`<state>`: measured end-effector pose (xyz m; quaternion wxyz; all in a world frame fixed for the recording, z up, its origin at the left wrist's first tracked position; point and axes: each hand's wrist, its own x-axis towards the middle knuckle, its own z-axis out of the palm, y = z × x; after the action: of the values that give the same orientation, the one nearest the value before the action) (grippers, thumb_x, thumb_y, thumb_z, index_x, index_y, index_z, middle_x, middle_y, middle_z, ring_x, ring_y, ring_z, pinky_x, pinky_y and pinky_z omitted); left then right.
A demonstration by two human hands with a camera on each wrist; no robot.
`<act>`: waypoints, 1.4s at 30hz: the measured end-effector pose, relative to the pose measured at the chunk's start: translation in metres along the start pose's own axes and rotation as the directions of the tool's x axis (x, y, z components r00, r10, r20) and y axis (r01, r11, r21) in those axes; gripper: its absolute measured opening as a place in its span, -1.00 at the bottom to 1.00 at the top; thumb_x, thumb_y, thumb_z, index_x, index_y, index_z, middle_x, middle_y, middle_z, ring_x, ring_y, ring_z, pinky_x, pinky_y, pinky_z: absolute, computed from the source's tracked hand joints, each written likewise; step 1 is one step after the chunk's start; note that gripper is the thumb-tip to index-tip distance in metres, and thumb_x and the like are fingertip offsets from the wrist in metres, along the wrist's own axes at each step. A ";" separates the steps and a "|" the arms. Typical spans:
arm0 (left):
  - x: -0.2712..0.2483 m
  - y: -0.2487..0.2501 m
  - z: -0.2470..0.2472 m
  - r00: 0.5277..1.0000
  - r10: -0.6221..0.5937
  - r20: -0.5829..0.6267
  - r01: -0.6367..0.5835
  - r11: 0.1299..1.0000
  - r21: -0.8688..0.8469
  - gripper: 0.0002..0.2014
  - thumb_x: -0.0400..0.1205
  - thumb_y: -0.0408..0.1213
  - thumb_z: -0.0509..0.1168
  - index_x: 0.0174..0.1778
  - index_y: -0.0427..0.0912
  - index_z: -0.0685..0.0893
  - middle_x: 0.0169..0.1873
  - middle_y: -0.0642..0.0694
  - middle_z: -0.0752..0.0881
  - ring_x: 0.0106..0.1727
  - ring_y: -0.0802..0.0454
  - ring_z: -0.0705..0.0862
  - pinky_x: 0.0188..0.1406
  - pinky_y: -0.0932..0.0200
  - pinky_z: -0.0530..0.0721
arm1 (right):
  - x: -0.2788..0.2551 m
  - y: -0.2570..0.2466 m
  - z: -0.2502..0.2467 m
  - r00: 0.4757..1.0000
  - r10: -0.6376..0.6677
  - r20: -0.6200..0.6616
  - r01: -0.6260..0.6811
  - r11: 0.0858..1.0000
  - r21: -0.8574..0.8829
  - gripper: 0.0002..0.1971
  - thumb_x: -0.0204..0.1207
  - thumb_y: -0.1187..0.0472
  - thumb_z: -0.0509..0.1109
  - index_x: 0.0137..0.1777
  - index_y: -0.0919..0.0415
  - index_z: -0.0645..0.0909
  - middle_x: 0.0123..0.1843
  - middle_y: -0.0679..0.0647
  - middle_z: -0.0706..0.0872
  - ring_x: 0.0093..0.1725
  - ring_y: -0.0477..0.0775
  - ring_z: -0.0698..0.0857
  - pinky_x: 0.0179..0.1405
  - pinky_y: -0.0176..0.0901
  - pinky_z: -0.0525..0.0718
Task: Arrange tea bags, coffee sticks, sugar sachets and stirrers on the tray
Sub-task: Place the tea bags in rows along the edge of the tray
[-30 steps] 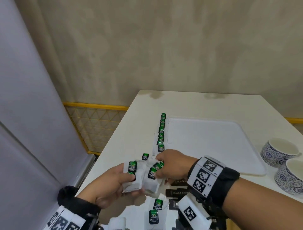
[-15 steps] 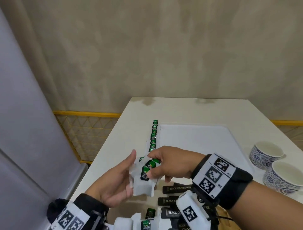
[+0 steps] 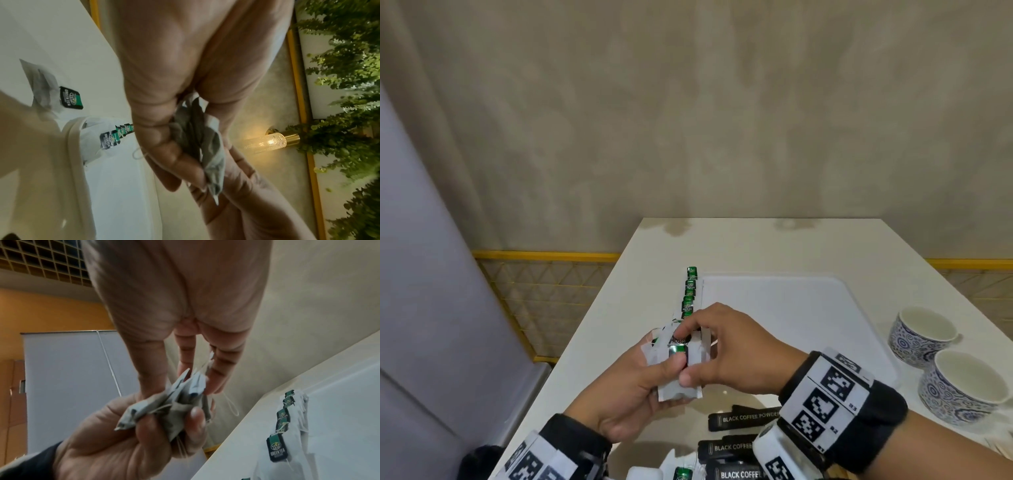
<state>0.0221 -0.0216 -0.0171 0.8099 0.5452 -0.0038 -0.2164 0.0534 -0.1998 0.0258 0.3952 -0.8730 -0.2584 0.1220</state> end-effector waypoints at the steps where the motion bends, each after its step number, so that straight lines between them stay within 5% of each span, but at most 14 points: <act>1: 0.001 -0.001 0.000 1.000 0.008 0.003 -0.008 1.000 -0.002 -0.22 0.22 -0.21 0.67 0.37 -0.17 0.55 0.12 -0.31 0.76 -0.07 -0.18 0.77 -0.25 0.01 0.75 | 0.001 -0.001 0.000 1.000 0.003 0.000 -0.003 1.000 -0.030 -0.49 0.25 0.03 0.69 0.21 -0.13 0.62 0.20 -0.19 0.51 0.04 -0.27 0.53 0.01 -0.43 0.52; 8: 0.003 -0.006 0.001 0.999 0.032 -0.009 -0.032 0.994 -0.100 -0.22 0.25 -0.21 0.67 0.39 -0.16 0.54 0.22 -0.36 0.71 -0.03 -0.21 0.75 -0.18 -0.04 0.75 | 0.009 -0.003 0.001 0.999 0.027 0.021 -0.024 0.990 -0.136 -0.64 0.29 0.07 0.67 0.01 -0.02 0.61 0.10 -0.14 0.54 -0.17 -0.25 0.48 -0.24 -0.42 0.44; 11: 0.003 -0.004 0.000 0.999 -0.018 -0.041 0.008 0.975 -0.221 -0.53 0.54 -0.18 0.39 0.36 -0.22 0.57 0.22 -0.41 0.70 -0.11 -0.25 0.77 -0.20 -0.07 0.78 | 0.015 0.001 0.001 0.999 0.038 0.035 -0.035 0.995 -0.092 -0.70 0.32 0.11 0.65 -0.17 -0.07 0.54 -0.11 -0.20 0.52 -0.29 -0.27 0.46 -0.34 -0.40 0.40; 14: 0.005 -0.001 -0.004 0.994 -0.106 -0.021 0.089 0.912 -0.401 -0.56 0.62 -0.26 0.19 0.39 -0.40 0.52 0.18 -0.47 0.70 -0.20 -0.30 0.77 -0.33 -0.09 0.79 | 0.020 0.005 0.001 0.999 0.034 0.042 -0.034 0.999 -0.001 -0.78 0.33 0.14 0.64 -0.22 -0.06 0.62 -0.11 -0.12 0.65 -0.29 -0.25 0.54 -0.26 -0.36 0.54; 17: 0.010 -0.001 -0.011 0.991 -0.128 -0.049 0.096 0.904 -0.417 -0.41 0.46 -0.48 0.32 0.45 -0.49 0.42 0.15 -0.45 0.69 -0.18 -0.28 0.75 -0.32 -0.09 0.80 | 0.023 0.010 0.001 0.998 0.035 0.047 -0.042 0.987 0.158 -0.81 0.38 0.11 0.61 -0.31 -0.12 0.65 -0.14 -0.14 0.68 -0.20 -0.18 0.62 -0.07 -0.27 0.61; 21: 0.015 0.003 -0.015 0.994 -0.106 -0.025 0.080 0.870 -0.486 -0.13 0.05 -0.60 0.59 0.36 -0.48 0.55 0.24 -0.50 0.65 0.05 -0.33 0.72 0.01 -0.28 0.72 | 0.028 0.018 -0.002 0.995 0.016 0.099 -0.054 0.918 0.392 -0.84 0.46 0.13 0.55 -0.31 -0.12 0.72 -0.14 0.05 0.69 -0.15 -0.04 0.60 0.05 -0.09 0.61; 24: 0.021 0.007 -0.018 0.994 -0.105 -0.041 0.061 0.810 -0.583 -0.07 -0.01 -0.69 0.58 0.37 -0.42 0.50 0.05 -0.55 0.68 -0.23 -0.35 0.76 -0.48 -0.14 0.78 | 0.034 0.021 -0.010 0.989 0.026 0.149 -0.109 0.801 0.588 -0.85 0.53 0.28 0.49 -0.25 0.05 0.71 -0.11 0.14 0.71 -0.10 0.09 0.65 0.21 0.05 0.65; 27: 0.032 0.012 -0.020 0.985 -0.108 -0.132 0.010 0.809 -0.587 0.00 -0.06 -0.67 0.62 0.38 -0.38 0.48 0.04 -0.54 0.71 -0.25 -0.31 0.79 -0.46 -0.01 0.79 | 0.043 0.022 -0.020 0.983 0.026 0.180 -0.142 0.726 0.673 -0.85 0.58 0.36 0.39 -0.21 0.17 0.64 -0.02 0.17 0.69 0.00 0.14 0.66 0.29 0.14 0.61; 29: 0.041 0.016 -0.021 0.970 -0.117 -0.213 -0.022 0.830 -0.558 -0.13 0.12 -0.60 0.58 0.41 -0.39 0.48 0.00 -0.51 0.73 -0.25 -0.30 0.79 -0.46 0.07 0.78 | 0.052 0.025 -0.028 0.982 0.020 0.189 -0.155 0.658 0.736 -0.84 0.61 0.38 0.34 -0.20 0.20 0.59 -0.05 0.14 0.72 -0.01 0.14 0.68 0.28 0.17 0.61; 31: 0.048 0.020 -0.023 0.950 -0.107 -0.292 -0.074 0.834 -0.546 -0.45 0.39 -0.52 0.33 0.36 -0.41 0.50 -0.09 -0.50 0.75 -0.28 -0.29 0.80 -0.50 0.13 0.77 | 0.061 0.031 -0.038 0.984 0.057 0.167 -0.166 0.625 0.763 -0.84 0.62 0.36 0.31 -0.20 0.20 0.56 -0.24 0.02 0.74 -0.18 0.02 0.69 0.08 0.04 0.67; 34: 0.054 0.025 -0.028 0.930 -0.088 -0.357 -0.105 0.868 -0.486 -0.79 0.54 -0.51 0.19 0.08 -0.42 0.57 -0.17 -0.49 0.77 -0.26 -0.32 0.80 -0.45 0.13 0.79 | 0.088 0.056 -0.053 0.967 0.246 0.060 -0.224 0.720 0.657 -0.83 0.62 0.29 0.36 -0.22 0.17 0.60 -0.30 0.02 0.69 -0.35 -0.05 0.60 -0.34 -0.25 0.57; 37: 0.056 0.027 -0.032 0.903 -0.087 -0.421 -0.092 0.917 -0.388 -0.93 0.61 -0.53 0.18 -0.06 -0.41 0.56 -0.17 -0.49 0.76 -0.10 -0.39 0.75 -0.45 0.09 0.80 | 0.127 0.096 -0.063 0.893 0.446 -0.060 -0.395 0.841 0.369 -0.88 0.61 0.21 0.38 -0.16 0.17 0.64 -0.29 0.11 0.71 -0.35 0.00 0.61 -0.39 -0.23 0.56; 42: 0.059 0.031 -0.038 0.865 -0.125 -0.486 -0.041 0.948 -0.315 -0.97 0.61 -0.56 0.21 -0.10 -0.47 0.54 0.06 -0.61 0.65 0.08 -0.46 0.66 -0.45 -0.01 0.80 | 0.183 0.142 -0.073 0.827 0.545 -0.137 -0.524 0.836 0.162 -0.97 0.59 0.25 0.38 -0.02 0.18 0.60 -0.21 0.10 0.70 -0.37 -0.02 0.65 -0.43 -0.27 0.63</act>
<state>0.0959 0.0005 -0.0186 0.8545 0.4461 0.2526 -0.0834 0.2869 -0.2242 -0.0351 0.4171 -0.8929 0.0404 0.1647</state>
